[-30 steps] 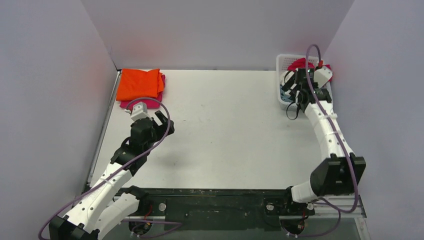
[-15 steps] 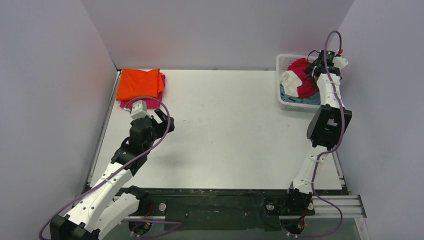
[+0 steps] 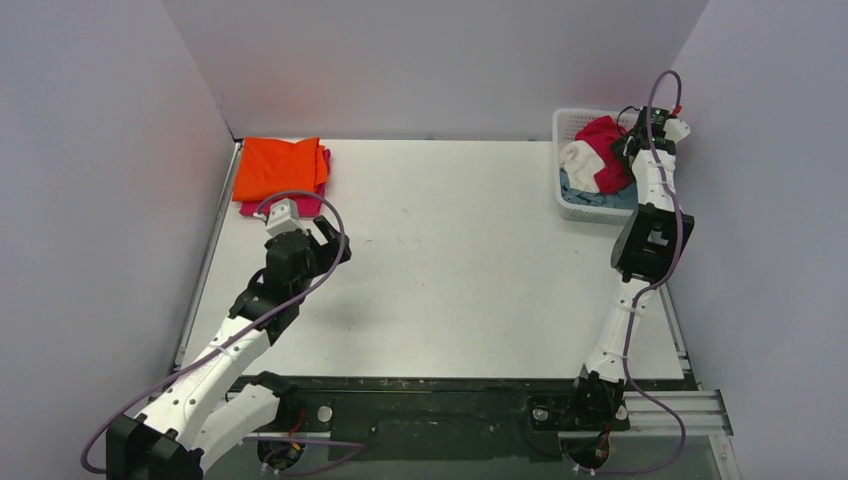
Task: Fold and stack the t-shirts
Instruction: Grab crumpled tshirt from bin with the right arm, then move the tshirt to the center of the board
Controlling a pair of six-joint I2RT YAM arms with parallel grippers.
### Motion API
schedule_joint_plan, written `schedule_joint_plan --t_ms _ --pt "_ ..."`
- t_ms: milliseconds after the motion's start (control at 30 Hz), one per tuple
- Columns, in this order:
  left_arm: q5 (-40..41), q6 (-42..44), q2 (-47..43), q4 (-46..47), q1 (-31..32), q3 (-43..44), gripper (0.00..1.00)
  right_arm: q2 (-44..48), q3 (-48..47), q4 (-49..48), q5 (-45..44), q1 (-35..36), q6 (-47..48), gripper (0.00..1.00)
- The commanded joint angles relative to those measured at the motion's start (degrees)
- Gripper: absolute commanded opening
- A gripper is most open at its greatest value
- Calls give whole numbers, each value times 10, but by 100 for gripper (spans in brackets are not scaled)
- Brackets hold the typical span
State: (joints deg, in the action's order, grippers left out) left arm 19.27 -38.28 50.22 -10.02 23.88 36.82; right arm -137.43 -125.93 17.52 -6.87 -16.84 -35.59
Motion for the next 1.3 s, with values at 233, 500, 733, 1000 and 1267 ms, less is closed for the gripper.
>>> schedule_joint_plan --t_ms 233,500,733,1000,1267 --pt "-6 8 -1 28 -4 22 93 54 0 -81 32 4 -25 0" --pt "-26 11 -24 26 -4 18 93 217 95 -111 -17 58 29 0" --pt "-31 9 -63 7 -4 17 93 325 106 -102 -11 119 68 0" --pt "4 -28 -100 -53 -4 34 93 405 21 65 204 235 105 0" --pt "77 -107 -136 -199 -4 65 93 457 26 98 213 444 142 0"
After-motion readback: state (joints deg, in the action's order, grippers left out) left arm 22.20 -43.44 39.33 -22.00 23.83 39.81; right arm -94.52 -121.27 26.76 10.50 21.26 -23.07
